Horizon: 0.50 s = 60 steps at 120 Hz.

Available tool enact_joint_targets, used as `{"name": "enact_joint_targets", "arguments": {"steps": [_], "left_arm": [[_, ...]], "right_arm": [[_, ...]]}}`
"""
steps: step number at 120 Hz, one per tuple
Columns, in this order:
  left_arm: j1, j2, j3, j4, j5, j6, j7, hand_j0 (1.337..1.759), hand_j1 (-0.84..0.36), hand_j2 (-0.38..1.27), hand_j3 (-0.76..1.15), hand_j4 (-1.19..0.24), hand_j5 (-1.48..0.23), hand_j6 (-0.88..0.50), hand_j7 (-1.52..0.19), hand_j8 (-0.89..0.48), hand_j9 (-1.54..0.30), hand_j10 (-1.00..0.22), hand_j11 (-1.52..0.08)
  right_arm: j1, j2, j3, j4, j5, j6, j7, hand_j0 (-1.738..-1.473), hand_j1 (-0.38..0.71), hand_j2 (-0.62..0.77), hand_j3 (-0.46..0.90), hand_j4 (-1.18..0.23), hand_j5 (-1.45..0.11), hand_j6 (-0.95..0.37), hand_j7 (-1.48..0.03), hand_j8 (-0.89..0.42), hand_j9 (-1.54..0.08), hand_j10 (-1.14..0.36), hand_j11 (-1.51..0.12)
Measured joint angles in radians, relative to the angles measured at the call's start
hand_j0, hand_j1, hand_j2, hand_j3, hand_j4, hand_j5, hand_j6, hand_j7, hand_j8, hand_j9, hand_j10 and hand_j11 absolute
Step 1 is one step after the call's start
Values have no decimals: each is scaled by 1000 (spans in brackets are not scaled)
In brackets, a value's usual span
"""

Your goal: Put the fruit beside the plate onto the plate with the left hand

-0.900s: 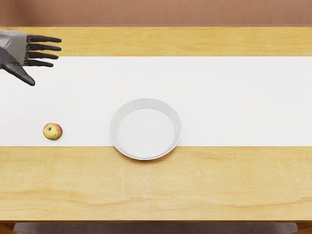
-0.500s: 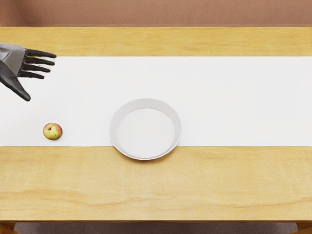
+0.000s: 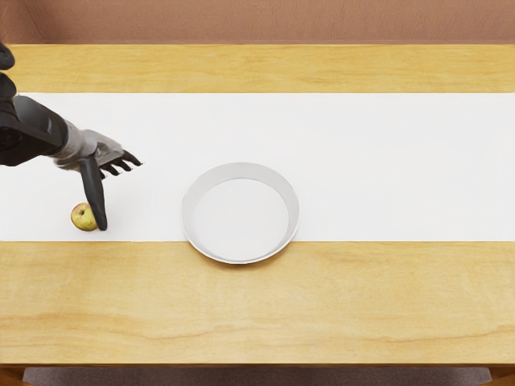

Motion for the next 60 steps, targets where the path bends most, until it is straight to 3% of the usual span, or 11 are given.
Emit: {"name": "enact_joint_targets", "arguments": {"steps": [27, 60], "left_arm": [[59, -168, 113, -94, -50, 417, -39, 1658, 314, 6, 0, -30, -38, -30, -38, -30, -38, -30, -38], [103, -158, 170, -95, -60, 559, -41, 1658, 309, 7, 0, -34, -44, -34, -44, -34, -44, -34, -44]], "right_arm": [[1, 0, 0, 0, 0, 0, 0, -1658, -349, 0, 0, 0, 0, 0, 0, 0, 0, 0, 0], [1, 0, 0, 0, 0, 0, 0, -1658, -349, 0, 0, 0, 0, 0, 0, 0, 0, 0, 0]]}}
